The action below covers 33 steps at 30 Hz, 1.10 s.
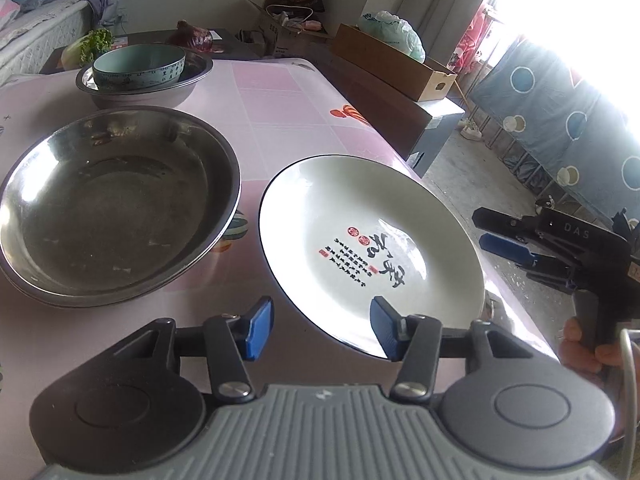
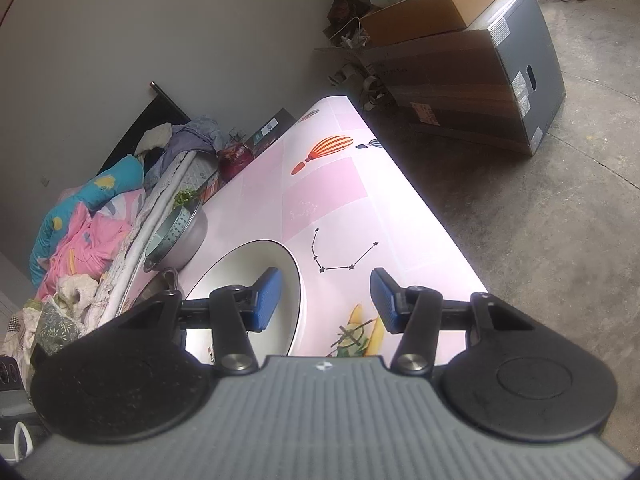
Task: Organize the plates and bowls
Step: 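Grasp the rim of the white printed plate with the left gripper, then lift the white plate off the table with the left gripper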
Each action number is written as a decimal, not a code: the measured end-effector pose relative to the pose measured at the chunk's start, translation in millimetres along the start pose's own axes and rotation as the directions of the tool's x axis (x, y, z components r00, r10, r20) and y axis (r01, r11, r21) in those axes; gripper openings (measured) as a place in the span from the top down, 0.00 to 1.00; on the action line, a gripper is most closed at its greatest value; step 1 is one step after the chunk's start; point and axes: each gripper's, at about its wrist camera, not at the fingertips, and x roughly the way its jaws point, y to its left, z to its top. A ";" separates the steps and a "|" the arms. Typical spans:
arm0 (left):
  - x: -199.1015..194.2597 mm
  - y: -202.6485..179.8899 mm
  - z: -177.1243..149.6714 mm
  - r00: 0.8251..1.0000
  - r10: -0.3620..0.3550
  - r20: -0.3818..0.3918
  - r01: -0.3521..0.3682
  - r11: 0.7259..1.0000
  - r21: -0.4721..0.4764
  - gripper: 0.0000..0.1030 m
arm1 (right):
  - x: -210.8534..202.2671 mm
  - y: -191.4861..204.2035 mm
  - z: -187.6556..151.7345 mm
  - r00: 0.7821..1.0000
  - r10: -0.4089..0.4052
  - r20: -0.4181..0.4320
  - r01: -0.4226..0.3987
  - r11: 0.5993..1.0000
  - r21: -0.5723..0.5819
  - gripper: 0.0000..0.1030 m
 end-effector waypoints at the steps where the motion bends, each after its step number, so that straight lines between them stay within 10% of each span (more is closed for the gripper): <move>1: 3.7 -0.6 0.9 1.000 0.006 -0.005 -0.006 1.000 -0.003 0.54 | 5.3 -0.1 1.7 1.000 0.007 -0.006 -0.007 1.000 -0.002 0.54; 11: 10.8 -2.2 1.6 0.999 0.036 -0.025 -0.036 0.999 -0.002 0.72 | 38.7 23.9 1.6 0.995 0.041 -0.095 -0.044 0.999 -0.023 0.75; 33: -60.4 18.1 -47.2 0.997 -0.073 -0.022 0.074 0.996 0.049 0.75 | -43.9 65.2 -100.1 0.987 0.022 -0.158 -0.015 0.999 0.049 0.72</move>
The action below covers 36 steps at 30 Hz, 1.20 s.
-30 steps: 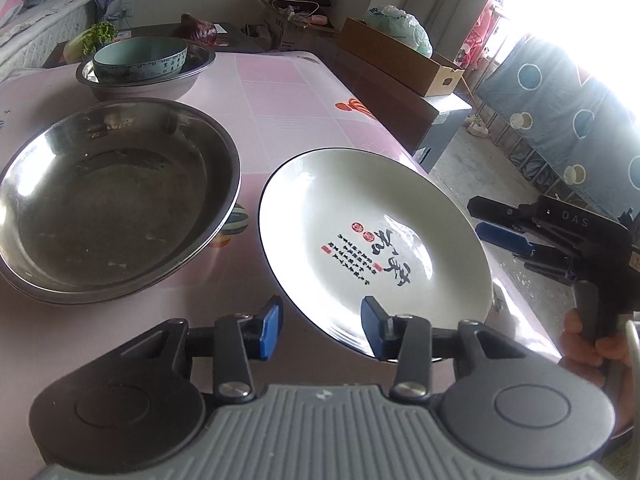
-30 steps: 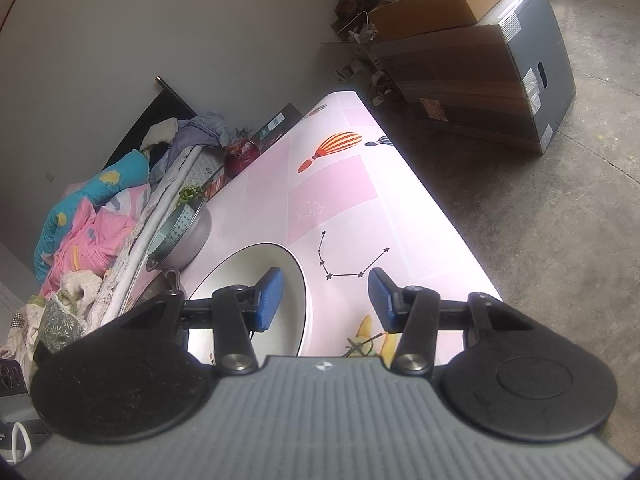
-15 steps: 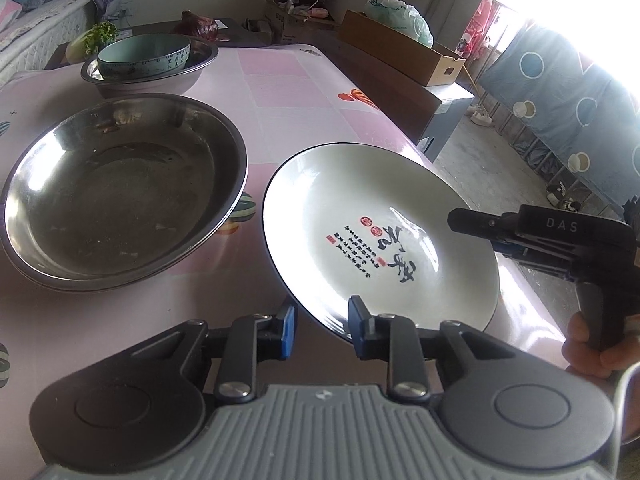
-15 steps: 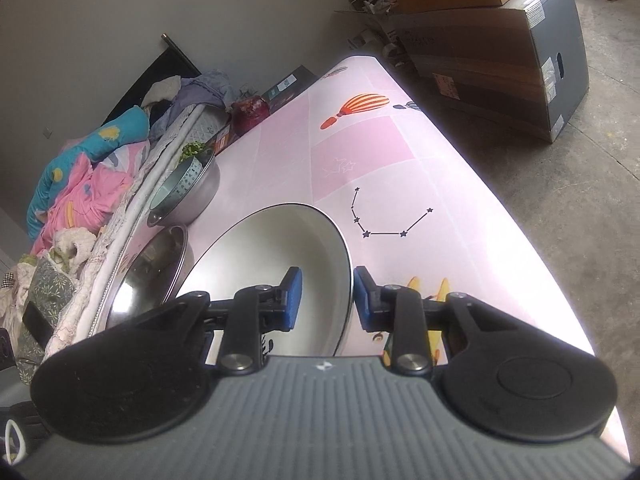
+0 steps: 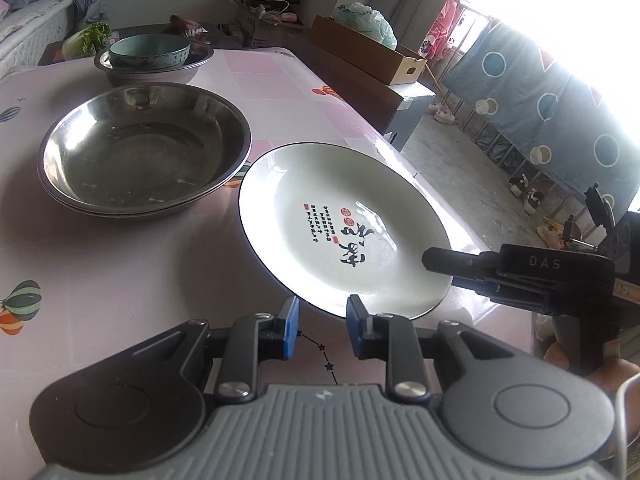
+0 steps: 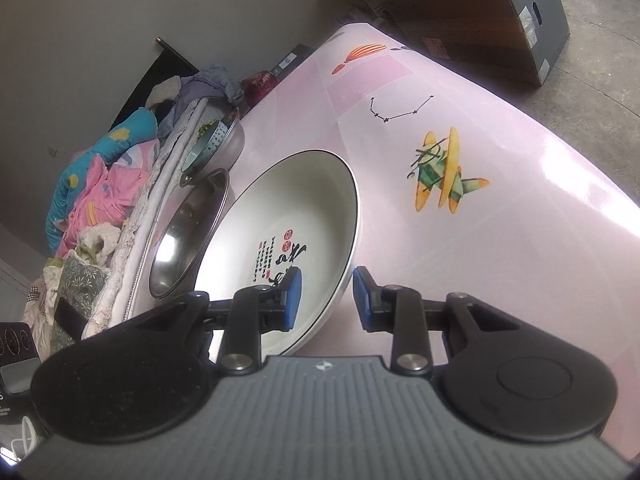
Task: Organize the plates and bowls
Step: 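Lift the white plate off the table with the left gripper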
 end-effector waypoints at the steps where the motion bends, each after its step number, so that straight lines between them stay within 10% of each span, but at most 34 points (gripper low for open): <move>1: -2.2 0.8 -2.2 1.000 0.007 0.006 -0.007 1.000 0.002 0.75 | -1.1 2.1 -4.1 1.000 0.001 -0.004 -0.001 1.000 -0.002 0.73; 15: -1.5 19.8 7.6 0.994 0.093 0.054 -0.091 0.995 -0.037 0.63 | -1.9 -2.2 24.9 0.991 -0.084 0.102 0.084 0.996 0.004 0.73; 36: 22.1 28.5 18.5 0.996 0.086 -0.019 -0.087 0.992 -0.089 0.83 | 35.2 1.3 33.2 1.000 -0.028 0.013 0.028 1.000 0.003 0.73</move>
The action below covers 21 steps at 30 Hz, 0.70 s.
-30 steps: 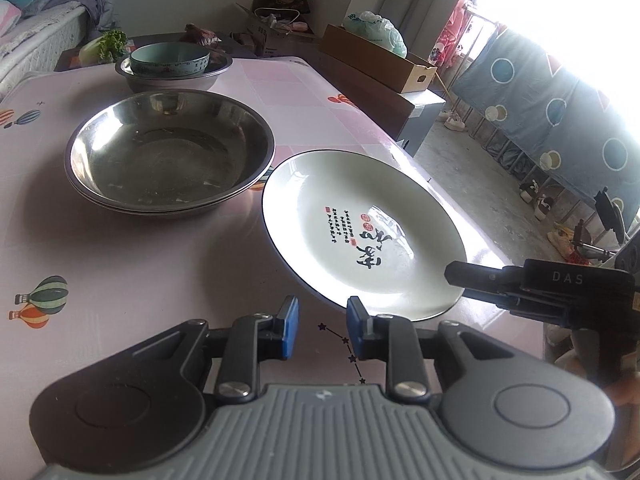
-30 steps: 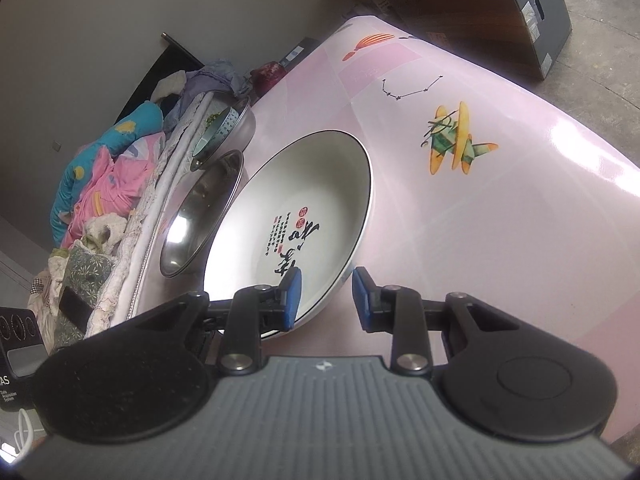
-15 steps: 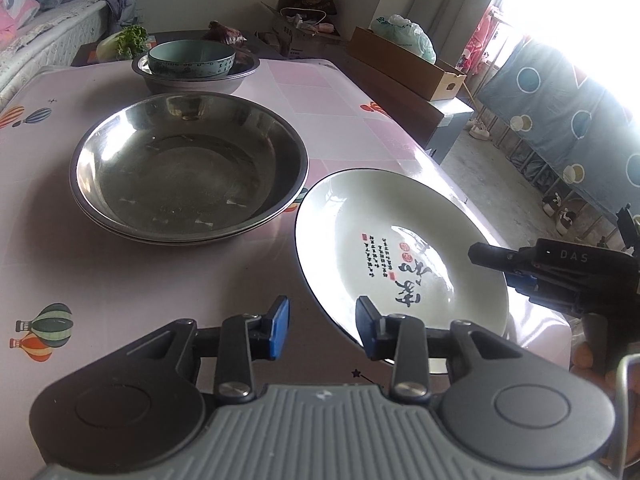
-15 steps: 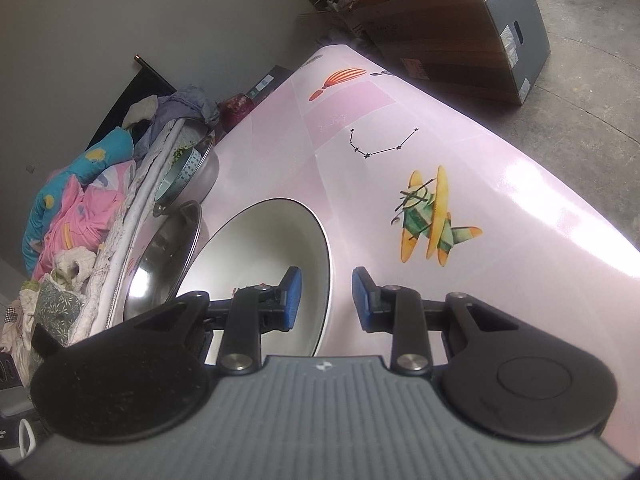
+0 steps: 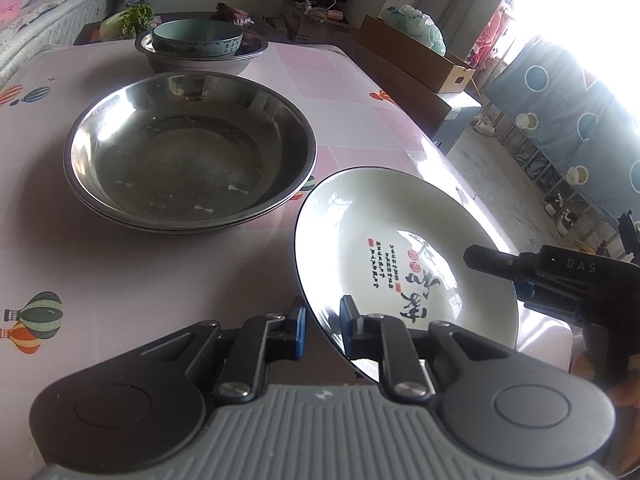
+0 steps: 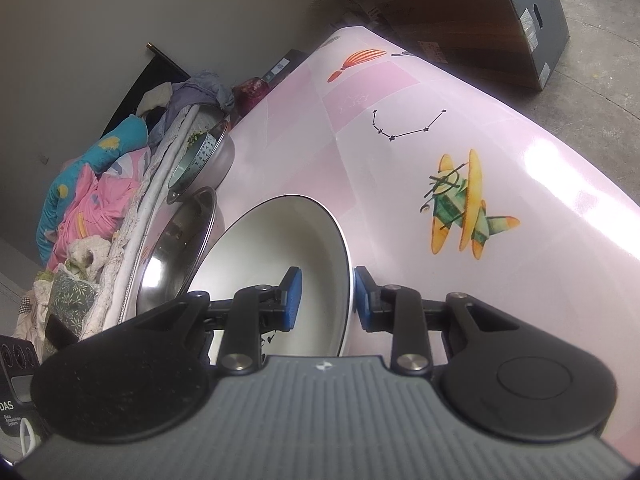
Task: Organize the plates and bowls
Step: 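Lift the white plate off the table with the left gripper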
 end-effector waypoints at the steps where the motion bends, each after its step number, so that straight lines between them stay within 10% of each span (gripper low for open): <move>1: -2.8 1.4 -2.0 1.000 -0.001 -0.006 0.001 1.000 0.000 0.83 | -1.7 1.8 -2.9 1.000 -0.001 -0.005 0.001 1.000 -0.003 0.73; 21: -52.9 32.5 -39.2 0.999 0.025 -0.026 -0.024 0.999 0.024 0.82 | -8.5 48.7 -53.4 0.999 -0.015 -0.052 0.008 0.990 -0.138 0.76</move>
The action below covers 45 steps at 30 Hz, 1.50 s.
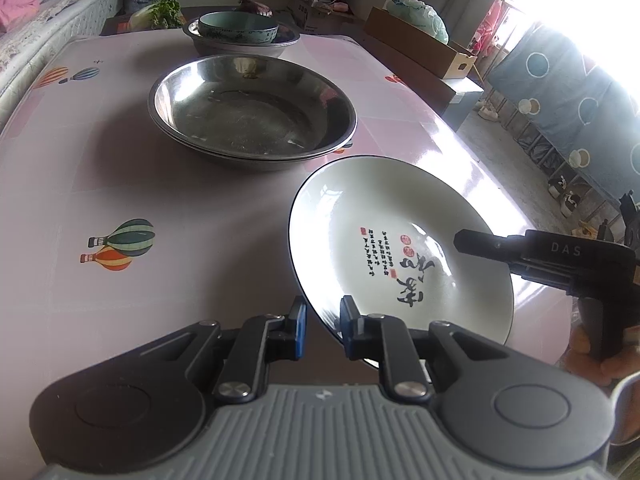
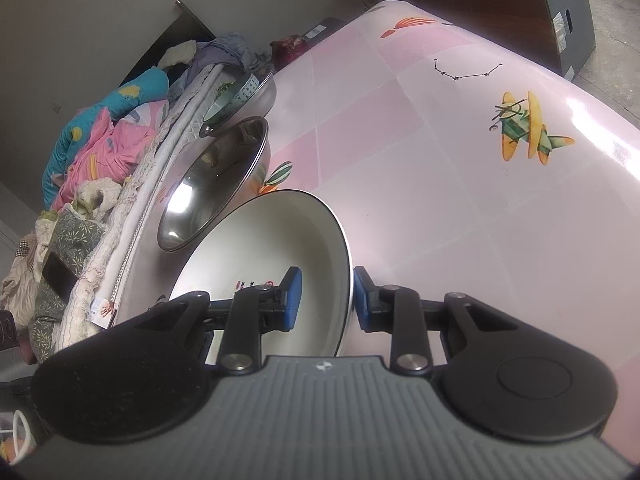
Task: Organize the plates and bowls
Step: 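Lift the white plate off the table with the left gripper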
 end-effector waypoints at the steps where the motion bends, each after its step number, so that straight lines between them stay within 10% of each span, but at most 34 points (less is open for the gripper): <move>1: 1.7 -0.2 1.0 1.000 0.001 -0.001 -0.001 1.000 0.002 0.82 | -0.5 0.0 0.7 1.000 -0.008 0.000 0.008 1.000 -0.009 0.77; 28: 21.4 -15.0 14.4 0.998 0.057 0.001 -0.057 0.997 0.059 0.58 | -4.6 -1.8 -5.7 0.999 -0.026 0.028 0.028 0.998 -0.064 0.82; 45: 23.7 -20.8 16.2 0.995 0.097 -0.011 -0.096 0.993 0.076 0.59 | -2.4 -2.8 -1.6 0.999 -0.016 0.038 0.018 0.998 -0.062 0.81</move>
